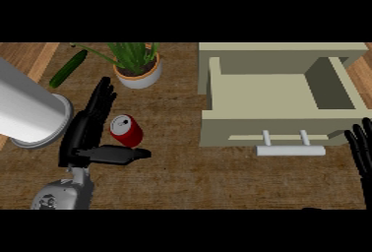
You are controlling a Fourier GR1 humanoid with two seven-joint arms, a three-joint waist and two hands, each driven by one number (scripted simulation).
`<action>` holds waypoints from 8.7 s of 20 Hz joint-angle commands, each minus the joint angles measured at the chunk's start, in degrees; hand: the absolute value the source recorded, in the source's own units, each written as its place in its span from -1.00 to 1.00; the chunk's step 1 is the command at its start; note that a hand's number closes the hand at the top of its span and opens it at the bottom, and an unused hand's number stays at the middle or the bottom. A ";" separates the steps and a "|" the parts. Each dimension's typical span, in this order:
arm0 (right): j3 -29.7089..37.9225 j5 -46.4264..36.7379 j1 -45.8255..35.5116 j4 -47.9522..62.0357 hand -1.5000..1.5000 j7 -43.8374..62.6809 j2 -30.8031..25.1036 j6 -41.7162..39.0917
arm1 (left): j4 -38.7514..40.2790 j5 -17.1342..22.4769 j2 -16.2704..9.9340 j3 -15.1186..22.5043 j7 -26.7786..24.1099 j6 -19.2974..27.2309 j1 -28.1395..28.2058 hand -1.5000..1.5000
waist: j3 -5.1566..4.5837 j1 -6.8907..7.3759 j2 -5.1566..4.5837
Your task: Pick up the can, place it into the drawer and close the drawer
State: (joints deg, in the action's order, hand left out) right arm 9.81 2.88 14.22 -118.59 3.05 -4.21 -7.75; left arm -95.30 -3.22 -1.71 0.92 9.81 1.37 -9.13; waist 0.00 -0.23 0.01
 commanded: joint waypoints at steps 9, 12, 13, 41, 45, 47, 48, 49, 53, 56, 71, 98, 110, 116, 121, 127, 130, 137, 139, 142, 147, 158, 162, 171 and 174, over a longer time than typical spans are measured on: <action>-0.52 -0.79 5.01 -4.41 -1.00 -0.62 2.79 -2.23 | 10.09 0.22 -1.45 -3.84 -9.60 -0.34 1.73 -1.00 | -0.01 -0.08 0.03; 4.02 2.88 2.86 -1.34 -1.00 -0.76 -0.34 -4.91 | 14.88 -1.43 -0.49 -3.31 -13.73 0.93 0.38 -1.00 | -0.01 -0.10 0.01; -0.66 -1.80 0.70 1.18 -1.00 -3.03 3.33 -1.95 | 14.46 0.57 -2.61 -4.88 -13.16 -1.71 1.59 -1.00 | -0.01 0.08 0.00; 4.65 1.71 -0.11 -3.04 -1.00 2.87 1.58 -3.95 | 49.31 1.95 -6.27 -11.58 -36.87 -4.66 -5.49 -1.00 | -0.04 -0.24 -0.05; 2.88 0.10 2.71 -4.86 -1.00 1.30 3.46 -4.91 | 48.31 3.73 -7.50 -12.09 -34.24 -5.90 -7.09 -1.00 | -0.02 -0.13 0.00; 3.73 0.19 -0.15 -1.96 -1.00 0.55 3.21 -4.18 | 50.17 2.74 -7.21 -11.62 -34.59 -4.08 -8.75 -1.00 | -0.01 -0.09 -0.01; 4.49 0.28 -1.94 -0.98 -1.00 1.67 1.98 -4.31 | 47.76 2.91 -6.98 -11.03 -34.88 -4.28 -6.15 -1.00 | -0.01 0.02 0.00; 3.79 0.62 -3.58 -2.22 -1.00 3.94 2.21 -3.14 | 54.97 3.60 -8.52 -13.00 -37.78 -6.15 -10.43 -1.00 | -0.03 -0.13 -0.06; 4.77 1.60 -1.54 -2.12 -1.00 2.58 2.61 -4.47 | 54.70 2.33 -5.62 -10.96 -37.10 -2.16 -10.91 -1.00 | -0.01 -0.09 -0.02; 2.60 -0.61 0.28 -2.65 -1.00 0.60 3.87 -3.92 | 59.98 1.61 -4.53 -11.29 -39.31 -0.78 -15.54 -1.00 | -0.03 -0.35 -0.07; 5.87 4.42 -1.02 -6.42 -1.00 5.77 1.14 -4.91 | 72.18 1.97 -5.28 -12.45 -44.61 -1.53 -23.18 -1.00 | -0.05 -0.60 -0.18; 3.85 2.83 5.24 -9.37 -1.00 2.31 4.16 -3.64 | 36.13 9.85 -4.06 -10.95 -30.54 -1.71 -7.73 1.00 | 0.07 0.71 0.37; 6.72 4.00 3.66 -7.43 -1.00 2.48 3.32 -5.02 | 17.71 5.16 -0.67 -2.22 -12.95 5.45 -13.99 1.00 | 0.02 0.01 0.08; 7.15 6.74 3.81 -11.65 -1.00 5.94 3.03 -4.53 | 12.15 3.61 1.65 3.22 -1.22 9.35 -20.13 1.00 | 0.01 -0.01 0.18; 3.65 1.19 0.50 -7.74 -1.00 4.99 4.19 -2.06 | 15.52 2.82 1.69 6.83 2.48 15.93 -29.26 1.00 | 0.00 -0.15 0.01; 9.19 7.06 3.55 -9.48 -1.00 4.25 1.31 -5.29 | 22.51 3.33 1.70 9.32 3.68 20.61 -40.36 1.00 | 0.02 -0.81 -0.03; 7.19 4.17 2.94 -5.73 -1.00 1.64 2.85 -5.23 | 23.15 4.33 1.71 10.52 9.90 23.21 -47.05 1.00 | 0.04 -0.66 0.00; 6.26 4.55 5.31 -10.98 -1.00 3.54 3.91 -5.44 | 36.86 8.31 1.71 11.84 6.10 27.33 -57.92 1.00 | 0.02 -1.52 -0.11; 10.17 6.65 -1.12 -5.72 -1.00 4.64 -0.13 -5.02 | 41.39 9.90 1.71 11.47 3.47 27.59 -59.42 1.00 | 0.03 -1.31 -0.25; 8.38 5.46 1.42 -6.61 -1.00 3.92 2.11 -5.08 | 46.34 10.38 1.71 9.18 5.06 26.20 -65.75 1.00 | 0.05 -1.41 -0.25; 7.62 4.75 3.31 -7.23 -1.00 2.93 2.95 -5.97 | 52.74 15.36 1.71 14.16 0.71 29.65 -67.21 1.00 | 0.05 -2.03 -0.32; 7.10 3.67 -5.22 -1.13 -1.00 3.50 1.36 -4.63 | 66.17 23.94 1.71 19.48 -1.44 31.58 -76.96 1.00 | 0.17 -4.22 -1.15; 4.72 0.01 -4.07 -3.46 -1.00 3.98 3.51 -2.64 | 68.32 25.62 1.71 20.05 -4.45 29.34 -76.32 1.00 | 0.09 -3.14 -0.81; 5.91 2.35 -4.19 -1.73 -1.00 2.28 1.89 -5.07 | 73.04 28.62 1.71 25.89 -10.07 32.54 -74.53 1.00 | 0.16 -5.28 -1.30; 4.18 1.22 -7.70 -4.30 -1.00 6.90 1.99 -2.77 | 73.96 29.00 1.71 27.96 -10.35 34.73 -75.36 1.00 | 0.12 -5.85 -1.52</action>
State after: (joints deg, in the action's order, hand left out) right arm 15.19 5.03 7.91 -121.38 7.70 -2.35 -11.53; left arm -23.10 25.02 0.00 27.34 0.75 35.55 -84.11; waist 0.17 -5.87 -1.39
